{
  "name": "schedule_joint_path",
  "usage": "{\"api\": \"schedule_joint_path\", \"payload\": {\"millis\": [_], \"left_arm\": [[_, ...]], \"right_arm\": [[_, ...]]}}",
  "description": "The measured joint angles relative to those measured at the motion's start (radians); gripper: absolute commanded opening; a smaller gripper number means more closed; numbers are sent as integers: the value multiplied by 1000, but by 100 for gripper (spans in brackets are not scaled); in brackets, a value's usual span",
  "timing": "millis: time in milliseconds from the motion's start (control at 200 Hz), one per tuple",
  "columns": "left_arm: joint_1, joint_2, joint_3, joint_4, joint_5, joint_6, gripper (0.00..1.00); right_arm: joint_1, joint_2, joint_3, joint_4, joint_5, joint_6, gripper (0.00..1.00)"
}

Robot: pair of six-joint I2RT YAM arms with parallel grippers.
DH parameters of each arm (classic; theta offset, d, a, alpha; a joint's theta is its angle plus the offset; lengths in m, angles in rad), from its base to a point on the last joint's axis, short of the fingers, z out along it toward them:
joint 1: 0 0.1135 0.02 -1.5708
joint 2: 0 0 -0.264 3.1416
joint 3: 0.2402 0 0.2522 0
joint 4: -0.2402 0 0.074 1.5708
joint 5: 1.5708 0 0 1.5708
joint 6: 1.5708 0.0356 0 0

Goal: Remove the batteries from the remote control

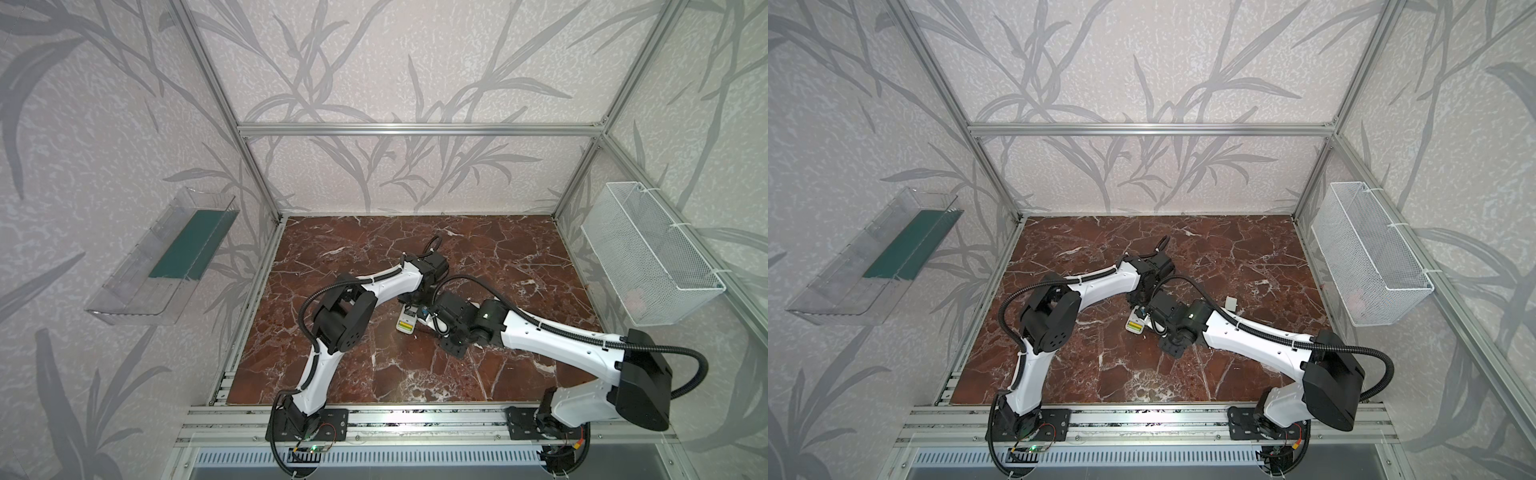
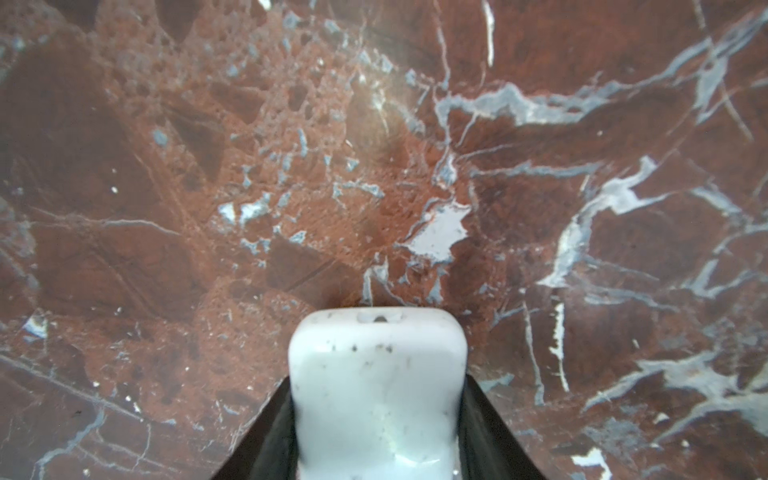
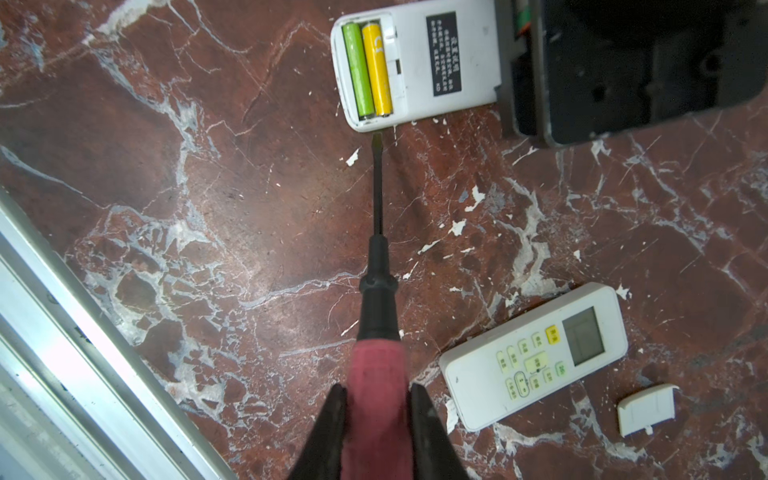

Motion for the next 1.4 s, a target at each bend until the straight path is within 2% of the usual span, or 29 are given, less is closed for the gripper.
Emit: {"api": "schedule_joint_path", "payload": {"millis": [440, 660, 950, 1400], "left_arm": [[-11, 10, 17, -18, -26, -5, 0], [-15, 11, 19, -20, -37, -4, 0], [-16, 12, 19, -22, -47, -4, 0], [-22, 23, 38, -39, -55, -3, 0]], "right_arm": [[1, 3, 16, 12, 2, -11, 0], [1, 70, 39, 11, 21, -24, 0], [3, 80, 58, -3, 35, -30, 0], [3, 151, 161, -83, 39, -62, 0]]}}
